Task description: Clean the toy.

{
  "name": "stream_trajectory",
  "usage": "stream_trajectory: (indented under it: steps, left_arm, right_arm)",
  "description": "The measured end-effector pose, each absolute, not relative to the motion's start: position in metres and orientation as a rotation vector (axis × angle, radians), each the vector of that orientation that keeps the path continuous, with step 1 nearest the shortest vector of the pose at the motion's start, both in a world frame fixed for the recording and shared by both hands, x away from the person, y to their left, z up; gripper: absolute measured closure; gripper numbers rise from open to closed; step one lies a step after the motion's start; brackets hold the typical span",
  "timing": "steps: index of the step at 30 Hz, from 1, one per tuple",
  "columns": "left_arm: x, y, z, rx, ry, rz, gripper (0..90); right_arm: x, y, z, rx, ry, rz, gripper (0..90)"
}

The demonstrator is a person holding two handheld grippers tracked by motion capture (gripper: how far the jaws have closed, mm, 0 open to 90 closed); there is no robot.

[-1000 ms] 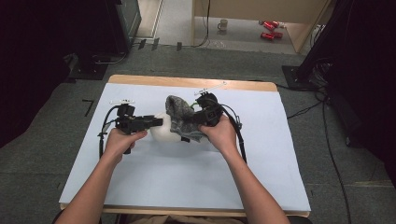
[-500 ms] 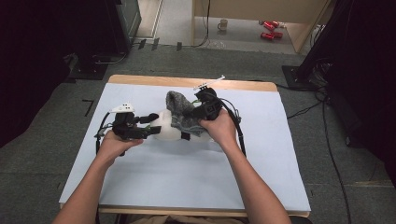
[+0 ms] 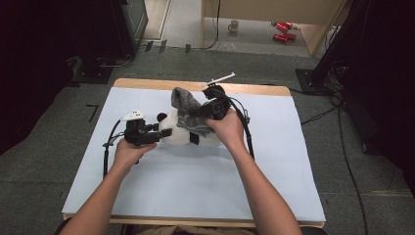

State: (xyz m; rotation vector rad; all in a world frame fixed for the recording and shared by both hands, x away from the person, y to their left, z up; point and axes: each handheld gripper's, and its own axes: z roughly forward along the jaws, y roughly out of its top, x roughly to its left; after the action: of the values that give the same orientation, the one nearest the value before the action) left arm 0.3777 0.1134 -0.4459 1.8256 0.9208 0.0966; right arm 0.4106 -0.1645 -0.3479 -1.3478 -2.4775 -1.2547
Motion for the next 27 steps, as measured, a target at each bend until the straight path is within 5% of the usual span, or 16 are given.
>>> stream_trajectory:
  steps: [12, 27]
  left_arm:
    - [0.373, 0.11, -0.443, 1.849, 0.953, 0.131, 60.5]
    - [0.373, 0.107, -0.439, 1.89, 0.977, 0.123, 62.4]
  right_arm:
    - [0.418, -0.12, -0.358, -1.311, -2.499, -1.195, 77.7]
    - [0.416, -0.165, -0.361, -1.4, -2.55, -1.103, 77.6]
